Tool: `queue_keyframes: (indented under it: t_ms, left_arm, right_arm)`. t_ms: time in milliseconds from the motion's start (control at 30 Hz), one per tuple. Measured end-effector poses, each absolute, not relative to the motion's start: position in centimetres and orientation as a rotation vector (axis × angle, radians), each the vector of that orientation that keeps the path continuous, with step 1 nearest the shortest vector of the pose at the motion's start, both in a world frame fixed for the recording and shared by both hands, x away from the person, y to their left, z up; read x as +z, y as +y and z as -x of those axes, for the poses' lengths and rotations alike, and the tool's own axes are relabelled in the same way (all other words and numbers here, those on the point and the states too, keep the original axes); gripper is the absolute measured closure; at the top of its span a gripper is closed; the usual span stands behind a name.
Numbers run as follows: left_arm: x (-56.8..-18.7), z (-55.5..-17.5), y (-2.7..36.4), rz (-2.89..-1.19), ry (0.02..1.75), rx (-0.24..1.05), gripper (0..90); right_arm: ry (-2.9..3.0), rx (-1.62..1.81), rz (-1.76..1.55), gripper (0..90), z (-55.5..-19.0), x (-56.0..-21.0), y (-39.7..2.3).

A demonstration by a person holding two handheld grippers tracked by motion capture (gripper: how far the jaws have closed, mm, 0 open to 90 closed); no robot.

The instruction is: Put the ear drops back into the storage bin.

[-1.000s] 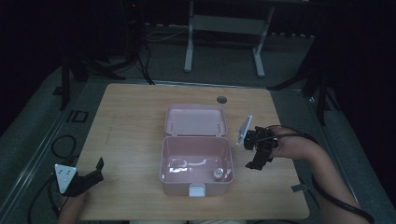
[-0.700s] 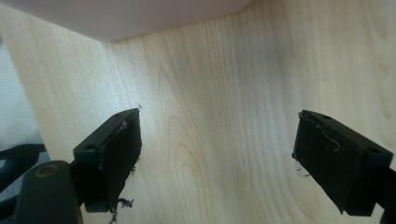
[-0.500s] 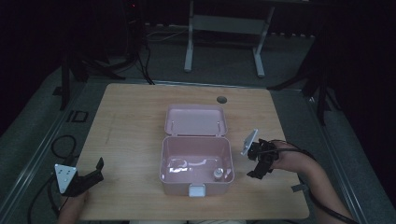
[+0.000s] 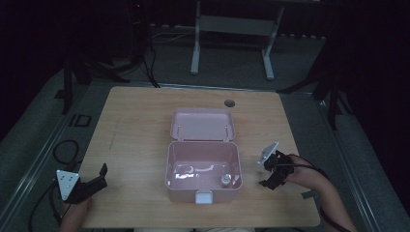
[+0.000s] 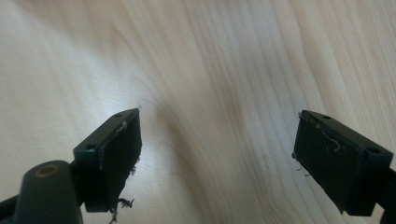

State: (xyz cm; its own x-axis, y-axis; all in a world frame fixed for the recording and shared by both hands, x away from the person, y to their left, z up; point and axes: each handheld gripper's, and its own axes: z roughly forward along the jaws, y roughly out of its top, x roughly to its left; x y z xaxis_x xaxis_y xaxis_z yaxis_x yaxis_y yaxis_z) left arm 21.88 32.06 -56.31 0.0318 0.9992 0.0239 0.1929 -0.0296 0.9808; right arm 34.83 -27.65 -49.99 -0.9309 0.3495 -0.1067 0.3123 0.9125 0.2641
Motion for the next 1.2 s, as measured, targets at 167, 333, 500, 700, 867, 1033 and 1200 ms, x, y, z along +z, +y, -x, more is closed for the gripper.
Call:
queue_keyframes:
  t_ms: [167, 333, 500, 700, 867, 1033, 1200]
  left_arm:
    - [-56.3, -21.9, 32.0, -1.386, 1.316, 1.11, 1.0]
    - [-56.3, -21.9, 32.0, -1.386, 1.315, 1.111, 1.0]
    - [-56.3, -21.9, 32.0, -1.386, 1.316, 1.11, 1.0]
    - [-56.3, -21.9, 32.0, -1.385, 1.316, 1.11, 1.0]
    - [-56.3, -21.9, 32.0, -1.386, 1.316, 1.111, 1.0]
    - [-56.3, -21.9, 32.0, -1.385, 1.314, 1.109, 1.0]
    - [-56.3, -21.9, 32.0, -1.385, 1.314, 1.109, 1.0]
  right_arm:
    - [2.886, 0.403, -0.568, 14.9, -34.8, -50.5, -28.9]
    - [2.804, 0.469, -0.704, 14.9, -35.0, -51.4, -30.7]
    - [2.712, 0.532, -0.798, 14.9, -35.0, -51.7, -31.4]
    - [2.561, 0.611, -0.961, 13.7, -34.9, -52.4, -32.5]
    - [2.379, 0.705, -1.085, 13.3, -34.6, -52.9, -33.0]
    - [2.267, 0.756, -1.18, 12.7, -34.4, -53.6, -33.2]
    - [2.125, 0.85, -1.259, 12.8, -33.8, -53.9, -33.9]
